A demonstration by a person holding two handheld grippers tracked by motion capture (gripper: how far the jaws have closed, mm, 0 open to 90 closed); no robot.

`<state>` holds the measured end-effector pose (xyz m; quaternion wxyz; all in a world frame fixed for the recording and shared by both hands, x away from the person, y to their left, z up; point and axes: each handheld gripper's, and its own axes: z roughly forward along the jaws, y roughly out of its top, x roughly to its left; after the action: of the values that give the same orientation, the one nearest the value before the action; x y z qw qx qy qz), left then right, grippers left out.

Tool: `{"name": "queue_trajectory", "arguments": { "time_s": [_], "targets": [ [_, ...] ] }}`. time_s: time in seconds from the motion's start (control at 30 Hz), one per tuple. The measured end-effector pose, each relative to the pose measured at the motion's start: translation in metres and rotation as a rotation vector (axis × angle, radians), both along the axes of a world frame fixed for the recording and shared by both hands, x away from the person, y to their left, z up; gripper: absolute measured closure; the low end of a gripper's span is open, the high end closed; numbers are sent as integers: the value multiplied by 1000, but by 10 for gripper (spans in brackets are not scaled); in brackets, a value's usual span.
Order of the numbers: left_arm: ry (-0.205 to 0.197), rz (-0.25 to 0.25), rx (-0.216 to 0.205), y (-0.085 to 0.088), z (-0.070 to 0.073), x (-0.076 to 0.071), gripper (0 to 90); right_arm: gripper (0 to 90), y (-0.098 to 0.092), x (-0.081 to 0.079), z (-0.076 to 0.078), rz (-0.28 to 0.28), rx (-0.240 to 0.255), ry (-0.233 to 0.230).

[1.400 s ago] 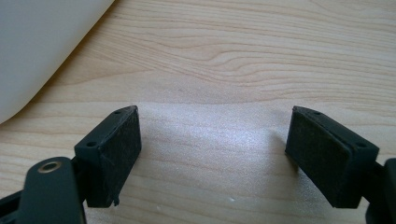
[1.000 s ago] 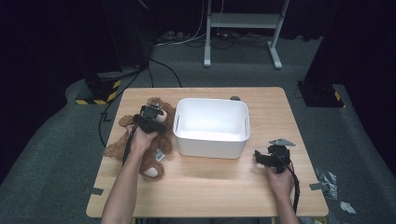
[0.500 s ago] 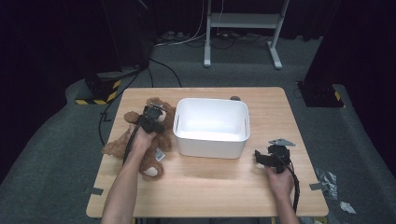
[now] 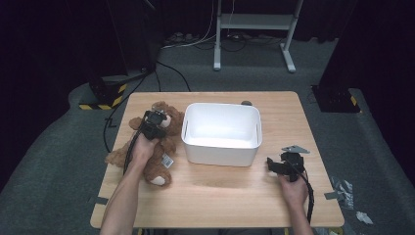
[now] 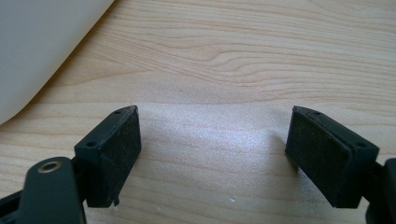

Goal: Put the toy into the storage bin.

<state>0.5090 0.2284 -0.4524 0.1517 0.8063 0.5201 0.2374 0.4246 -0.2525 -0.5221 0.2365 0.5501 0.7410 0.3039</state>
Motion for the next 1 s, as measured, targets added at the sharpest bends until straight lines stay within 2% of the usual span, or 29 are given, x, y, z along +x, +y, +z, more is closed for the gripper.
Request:
{"name": "queue_trajectory", "arguments": {
  "time_s": [0.03, 0.07, 0.1, 0.17, 0.2, 0.27, 0.3, 0.33, 0.37, 0.43, 0.47, 0.5, 0.53, 0.7, 0.8, 0.9, 1.0],
  "targets": [
    [-4, -4, -36, 4, 5, -4, 595, 176, 0, 0, 0, 0, 0, -1],
    [-4, -4, -36, 4, 5, -4, 599, 176, 0, 0, 0, 0, 0, -1],
    [-12, -8, -60, 7, 8, -8, 604, 176, 0, 0, 0, -1, 1, 0],
    [-46, -3, -121, 15, 16, -18, 614, 176, 1, 0, -1, -12, 2, -14],
    [-46, -3, -121, 15, 16, -18, 618, 176, 1, 0, -1, -12, 2, -14],
    [-65, 1, -156, 25, 23, -26, 626, 176, 1, 0, -1, -11, 1, -13],
    [-80, 9, -191, 32, 27, -33, 629, 176, 1, 0, -1, -14, 4, -12],
    [-80, 9, -191, 32, 27, -33, 632, 176, 1, 0, -1, -14, 4, -12],
    [-111, 18, -235, 39, 31, -41, 635, 176, 1, 0, -1, -11, 1, -13],
    [-126, 19, -248, 43, 33, -46, 639, 176, 1, 0, -1, -14, 5, -11],
    [-149, 28, -287, 49, 37, -55, 641, 176, 1, 0, -1, -13, 4, -12],
    [-158, 28, -305, 52, 38, -58, 642, 175, 1, 0, -1, -13, 4, -12],
    [-158, 28, -305, 52, 38, -58, 644, 175, 1, 0, -1, -13, 4, -12],
    [-196, 31, -380, 64, 43, -72, 650, 176, 1, 0, -1, -13, 4, -12],
    [-226, 31, -406, 67, 45, -79, 654, 176, 1, 0, -1, -13, 3, -12],
    [-262, 28, -450, 69, 48, -88, 661, 176, 1, 0, -1, -14, 4, -11],
    [-274, 24, -467, 70, 51, -91, 663, 176, 1, 0, -1, -14, 4, -12]
  ]
}}
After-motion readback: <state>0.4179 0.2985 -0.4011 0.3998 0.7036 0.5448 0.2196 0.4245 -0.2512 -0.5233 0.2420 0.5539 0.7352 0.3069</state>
